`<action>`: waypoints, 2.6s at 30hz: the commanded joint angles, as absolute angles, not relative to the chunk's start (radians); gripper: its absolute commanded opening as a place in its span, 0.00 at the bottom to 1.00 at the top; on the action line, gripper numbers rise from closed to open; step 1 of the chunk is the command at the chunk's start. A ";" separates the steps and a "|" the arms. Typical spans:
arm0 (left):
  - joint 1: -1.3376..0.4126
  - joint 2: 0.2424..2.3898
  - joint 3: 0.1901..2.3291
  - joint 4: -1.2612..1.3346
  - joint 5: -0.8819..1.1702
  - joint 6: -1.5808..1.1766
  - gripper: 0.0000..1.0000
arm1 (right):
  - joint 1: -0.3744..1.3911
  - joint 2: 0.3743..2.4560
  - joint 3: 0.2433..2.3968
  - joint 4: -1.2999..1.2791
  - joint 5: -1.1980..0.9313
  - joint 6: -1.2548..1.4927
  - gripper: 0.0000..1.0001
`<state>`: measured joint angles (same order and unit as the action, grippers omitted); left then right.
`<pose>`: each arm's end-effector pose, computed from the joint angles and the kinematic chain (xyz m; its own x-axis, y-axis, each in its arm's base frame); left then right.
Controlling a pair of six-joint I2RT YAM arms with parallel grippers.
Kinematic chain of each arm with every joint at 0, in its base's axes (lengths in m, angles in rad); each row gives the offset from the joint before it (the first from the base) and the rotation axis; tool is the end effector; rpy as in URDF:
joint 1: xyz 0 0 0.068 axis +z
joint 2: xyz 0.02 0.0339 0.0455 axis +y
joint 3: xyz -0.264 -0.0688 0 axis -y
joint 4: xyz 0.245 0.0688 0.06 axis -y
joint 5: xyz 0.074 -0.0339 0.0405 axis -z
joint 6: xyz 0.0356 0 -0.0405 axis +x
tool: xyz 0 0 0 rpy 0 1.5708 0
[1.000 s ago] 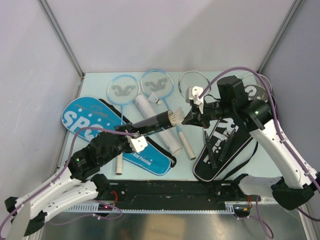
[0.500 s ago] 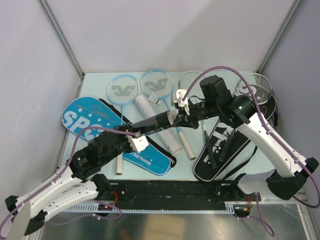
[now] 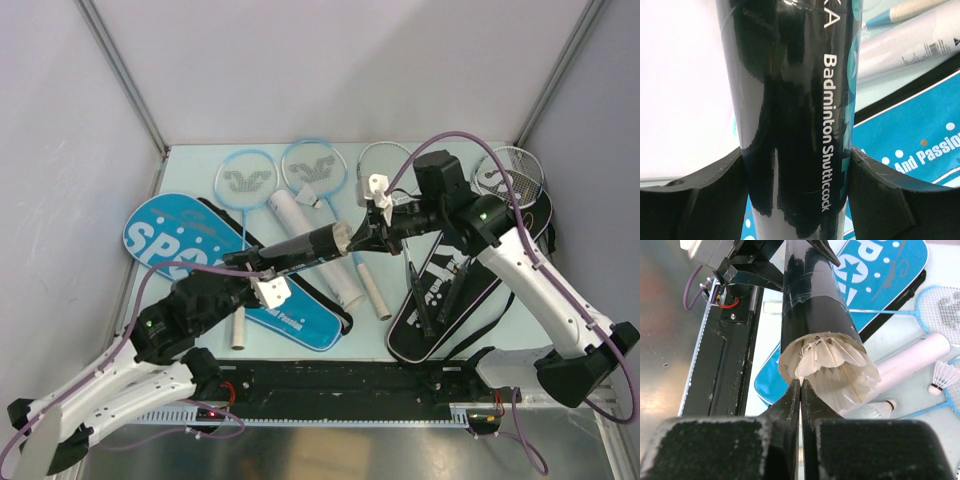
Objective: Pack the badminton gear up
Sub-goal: Place the shuttlecock at the shuttle tube, then adjust the shuttle tube.
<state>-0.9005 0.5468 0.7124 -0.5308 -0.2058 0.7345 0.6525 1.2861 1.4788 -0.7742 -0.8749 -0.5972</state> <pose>0.0852 -0.0957 0.3115 0.2700 0.7155 -0.6443 0.6300 0.3748 0.6802 0.1866 0.1770 0.4195 0.1445 -0.3433 -0.9281 -0.9887 -0.0883 -0.1213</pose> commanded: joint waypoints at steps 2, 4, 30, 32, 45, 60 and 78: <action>-0.913 0.523 0.755 -0.408 -0.121 0.784 0.63 | 0.605 1.245 1.490 -0.759 -1.036 -0.656 0.00; -0.913 0.522 0.757 -0.409 -0.116 0.787 0.63 | 0.590 1.246 1.497 -0.796 -1.051 -0.680 0.00; -0.913 0.567 0.788 -0.398 -0.115 0.790 0.63 | 0.717 1.371 1.519 -0.686 -0.959 -0.607 0.00; -0.914 0.571 0.789 -0.395 -0.120 0.783 0.63 | 0.718 1.374 1.514 -0.666 -0.948 -0.583 0.00; -0.914 0.606 0.805 -0.351 -0.186 0.610 0.63 | 0.676 1.130 1.350 -0.319 -0.759 -0.157 0.69; -0.914 0.673 0.883 -0.107 -0.146 0.137 0.60 | 0.664 0.859 0.994 0.056 -0.385 0.279 0.97; -0.916 0.744 0.902 0.277 -0.033 -0.271 0.61 | 0.917 1.152 0.884 0.485 -0.368 0.320 0.99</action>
<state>-0.9085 0.7555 0.8799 0.1150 -0.0498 -0.1970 0.8898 1.1187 0.8787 0.3298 -0.3901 0.3321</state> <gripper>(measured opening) 0.700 0.993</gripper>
